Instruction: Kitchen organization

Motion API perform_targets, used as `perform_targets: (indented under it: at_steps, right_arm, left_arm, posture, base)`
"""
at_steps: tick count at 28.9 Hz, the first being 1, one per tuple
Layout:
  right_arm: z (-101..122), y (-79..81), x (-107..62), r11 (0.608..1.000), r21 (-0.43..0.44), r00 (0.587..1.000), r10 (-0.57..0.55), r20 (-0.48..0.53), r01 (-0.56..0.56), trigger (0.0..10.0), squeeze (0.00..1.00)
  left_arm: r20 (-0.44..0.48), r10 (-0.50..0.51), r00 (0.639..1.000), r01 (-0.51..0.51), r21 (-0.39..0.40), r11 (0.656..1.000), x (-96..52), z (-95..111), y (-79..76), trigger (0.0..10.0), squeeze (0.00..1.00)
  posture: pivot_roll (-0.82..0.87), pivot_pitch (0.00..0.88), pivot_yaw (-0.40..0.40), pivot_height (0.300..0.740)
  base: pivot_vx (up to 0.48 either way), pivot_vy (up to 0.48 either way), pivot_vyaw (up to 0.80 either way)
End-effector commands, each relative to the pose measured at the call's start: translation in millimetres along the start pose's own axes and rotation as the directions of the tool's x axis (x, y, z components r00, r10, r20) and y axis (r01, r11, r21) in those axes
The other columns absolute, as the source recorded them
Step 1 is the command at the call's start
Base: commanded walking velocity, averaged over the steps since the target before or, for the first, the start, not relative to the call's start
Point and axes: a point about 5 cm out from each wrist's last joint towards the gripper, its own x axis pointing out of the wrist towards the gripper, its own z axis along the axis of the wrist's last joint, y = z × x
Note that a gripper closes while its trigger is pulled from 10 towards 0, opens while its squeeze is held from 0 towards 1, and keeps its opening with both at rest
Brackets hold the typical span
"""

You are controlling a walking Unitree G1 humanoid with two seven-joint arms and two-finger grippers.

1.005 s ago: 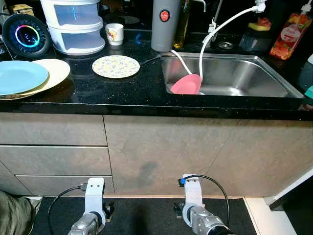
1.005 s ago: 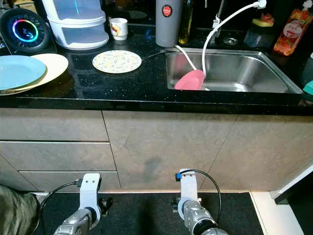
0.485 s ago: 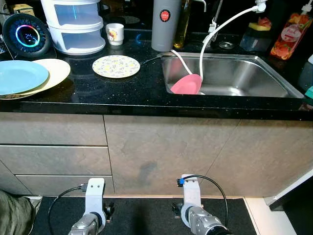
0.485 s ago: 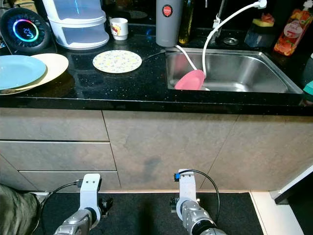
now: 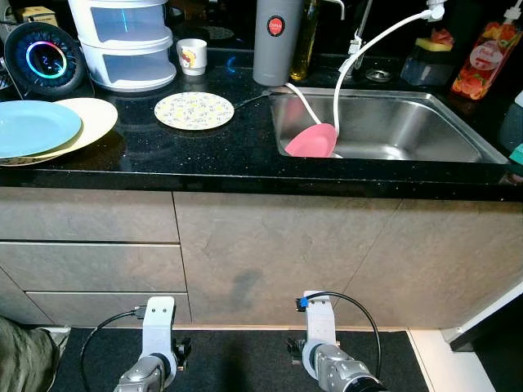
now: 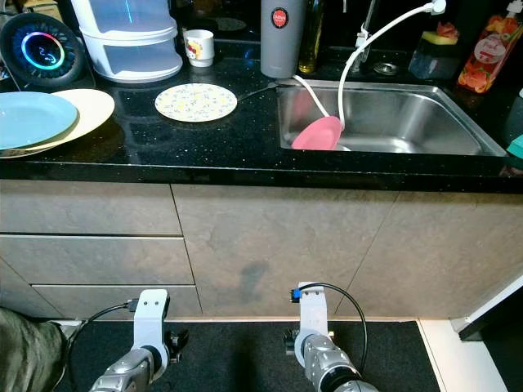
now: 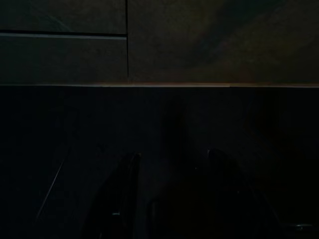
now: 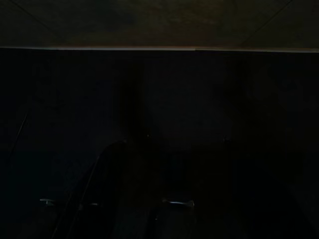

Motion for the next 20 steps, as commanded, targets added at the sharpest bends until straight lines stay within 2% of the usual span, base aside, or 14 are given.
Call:
perform_targets:
  at_steps: [1,20]
  right_arm:
    - [-7.8,-0.7,-0.3,1.0,0.011,0.999,-0.001,-0.037,0.001,10.0,0.0]
    - [-7.8,-1.1,-0.3,1.0,0.008,0.999,-0.001,-0.037,0.001,10.0,0.0]
  left_arm:
    - [-0.021,0.003,1.0,-0.003,-0.003,1.0,-0.7,-6.0,-0.4,10.0,0.0]
    - [-0.02,0.005,1.0,-0.005,-0.006,1.0,-0.7,-6.1,-0.3,10.0,0.0]
  posture:
    - [0.02,0.154,-0.045,0.74]
    - [0.02,0.151,-0.047,0.74]
  base:
    - [0.0,0.0,0.0]
    - [0.0,0.0,0.0]
